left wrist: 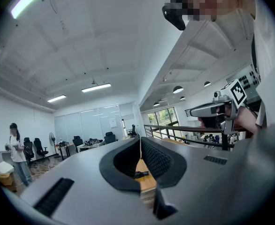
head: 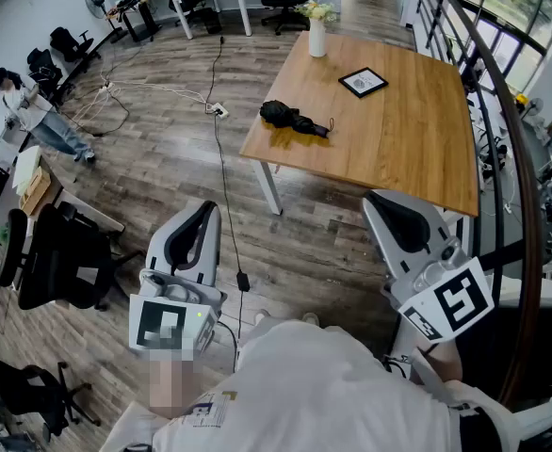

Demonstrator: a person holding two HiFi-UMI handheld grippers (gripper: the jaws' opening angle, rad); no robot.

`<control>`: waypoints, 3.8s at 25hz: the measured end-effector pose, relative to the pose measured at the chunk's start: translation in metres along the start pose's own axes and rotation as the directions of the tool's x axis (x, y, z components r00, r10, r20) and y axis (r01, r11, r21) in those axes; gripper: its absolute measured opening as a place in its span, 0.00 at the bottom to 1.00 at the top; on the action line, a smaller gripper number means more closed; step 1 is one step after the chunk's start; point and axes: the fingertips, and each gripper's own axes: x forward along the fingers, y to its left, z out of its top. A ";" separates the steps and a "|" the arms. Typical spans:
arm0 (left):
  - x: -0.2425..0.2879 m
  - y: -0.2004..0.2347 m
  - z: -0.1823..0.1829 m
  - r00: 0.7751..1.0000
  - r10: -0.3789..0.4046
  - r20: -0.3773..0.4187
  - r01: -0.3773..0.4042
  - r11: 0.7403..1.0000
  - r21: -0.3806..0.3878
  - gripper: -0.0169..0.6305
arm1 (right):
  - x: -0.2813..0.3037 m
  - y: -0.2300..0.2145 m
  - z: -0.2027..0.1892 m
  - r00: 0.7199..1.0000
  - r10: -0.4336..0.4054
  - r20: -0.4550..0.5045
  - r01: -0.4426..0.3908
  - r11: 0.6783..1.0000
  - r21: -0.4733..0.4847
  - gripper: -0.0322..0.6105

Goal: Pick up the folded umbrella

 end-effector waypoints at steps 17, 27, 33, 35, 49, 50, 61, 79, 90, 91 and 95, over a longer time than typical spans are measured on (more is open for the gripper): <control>0.004 -0.017 0.002 0.999 -0.052 -0.001 0.052 0.996 -0.078 0.06 | -0.009 0.002 -0.016 0.999 0.018 -0.044 -0.019 1.000 -0.009 0.10; 0.013 -0.019 0.008 0.997 -0.074 0.001 0.074 0.994 -0.084 0.06 | -0.023 -0.024 0.012 0.992 -0.097 0.086 0.093 0.994 0.048 0.60; 0.019 -0.033 0.008 0.996 -0.088 -0.006 0.088 0.993 -0.078 0.06 | -0.029 -0.027 0.003 0.994 -0.082 0.066 0.079 0.996 0.046 0.60; 0.022 -0.035 0.004 0.996 -0.088 -0.016 0.086 0.993 -0.084 0.06 | -0.027 -0.030 -0.001 0.995 -0.074 0.061 0.071 0.996 0.052 0.60; 0.064 -0.019 -0.021 0.994 -0.105 -0.036 0.102 0.992 -0.073 0.06 | 0.017 -0.036 -0.025 1.000 0.004 0.020 -0.004 1.000 0.012 0.60; 0.067 -0.017 -0.022 0.993 -0.110 -0.032 0.108 0.991 -0.077 0.06 | 0.021 -0.036 -0.026 1.000 0.009 0.022 -0.010 1.000 0.013 0.60; 0.131 0.043 -0.044 0.988 -0.150 -0.030 0.146 0.983 -0.115 0.06 | 0.113 -0.075 -0.057 0.999 0.017 -0.041 -0.015 0.999 0.051 0.61; 0.329 0.236 -0.173 0.948 -0.270 -0.171 0.234 0.951 -0.201 0.06 | 0.401 -0.148 -0.189 0.931 0.130 -0.341 -0.083 0.986 0.147 0.63; 0.401 0.276 -0.278 0.891 -0.334 -0.307 0.253 0.928 -0.275 0.06 | 0.509 -0.176 -0.317 0.800 0.145 -0.582 -0.064 0.985 0.157 0.64; 0.404 0.278 -0.287 0.886 -0.334 -0.321 0.244 0.925 -0.291 0.06 | 0.514 -0.178 -0.328 0.788 0.153 -0.596 -0.063 0.983 0.170 0.64; 0.419 0.280 -0.316 0.871 -0.320 -0.373 0.201 0.925 -0.323 0.06 | 0.528 -0.194 -0.371 0.740 0.179 -0.648 -0.057 0.977 0.205 0.64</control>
